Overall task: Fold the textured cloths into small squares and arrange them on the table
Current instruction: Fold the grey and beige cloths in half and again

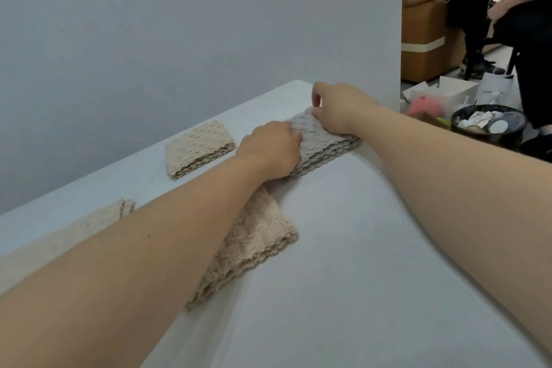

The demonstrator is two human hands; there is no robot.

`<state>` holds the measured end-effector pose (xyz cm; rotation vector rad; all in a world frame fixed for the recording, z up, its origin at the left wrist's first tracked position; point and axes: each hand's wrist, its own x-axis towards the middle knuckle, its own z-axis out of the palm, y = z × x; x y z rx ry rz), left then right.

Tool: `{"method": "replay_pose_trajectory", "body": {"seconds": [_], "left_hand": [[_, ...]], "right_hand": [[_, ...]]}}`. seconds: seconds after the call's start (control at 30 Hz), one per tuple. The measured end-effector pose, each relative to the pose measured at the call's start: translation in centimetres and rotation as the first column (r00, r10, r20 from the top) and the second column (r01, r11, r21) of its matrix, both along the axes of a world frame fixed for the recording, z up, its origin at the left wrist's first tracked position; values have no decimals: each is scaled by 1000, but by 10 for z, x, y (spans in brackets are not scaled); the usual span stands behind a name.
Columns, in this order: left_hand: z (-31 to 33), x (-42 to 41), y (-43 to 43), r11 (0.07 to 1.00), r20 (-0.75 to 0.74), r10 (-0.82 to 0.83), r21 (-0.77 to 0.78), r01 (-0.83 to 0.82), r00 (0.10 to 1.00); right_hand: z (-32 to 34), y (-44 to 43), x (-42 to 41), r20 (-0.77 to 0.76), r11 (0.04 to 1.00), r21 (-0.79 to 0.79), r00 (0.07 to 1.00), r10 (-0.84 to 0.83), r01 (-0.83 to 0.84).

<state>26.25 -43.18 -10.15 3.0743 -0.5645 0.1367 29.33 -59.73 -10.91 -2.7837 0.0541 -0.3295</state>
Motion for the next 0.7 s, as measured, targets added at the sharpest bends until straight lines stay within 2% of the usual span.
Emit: {"method": "replay_pose_trajectory", "body": {"seconds": [0.07, 0.2, 0.37, 0.47, 0.53, 0.7], "left_hand": [[-2, -3, -2, 998, -100, 7, 63, -1, 995], [-4, -7, -1, 995, -134, -6, 100, 20, 991], [3, -9, 1, 988, -169, 11, 155, 15, 986], [17, -17, 11, 999, -98, 22, 26, -20, 995], [26, -27, 26, 997, -76, 53, -48, -57, 996], [42, -81, 94, 927, -78, 196, -309, -211, 977]], "right_hand": [[-4, -2, 2, 28, 999, 14, 998, 48, -49], [-9, -2, 4, 1, 999, 19, 999, 40, -40], [-5, 5, -3, 28, 993, -110, 999, 40, -36], [9, 16, -16, 125, 977, -211, 992, 19, 8], [23, 29, -26, 181, 976, -218, 982, 44, -3], [53, 92, -74, 238, 988, -94, 962, 138, -119]]}}
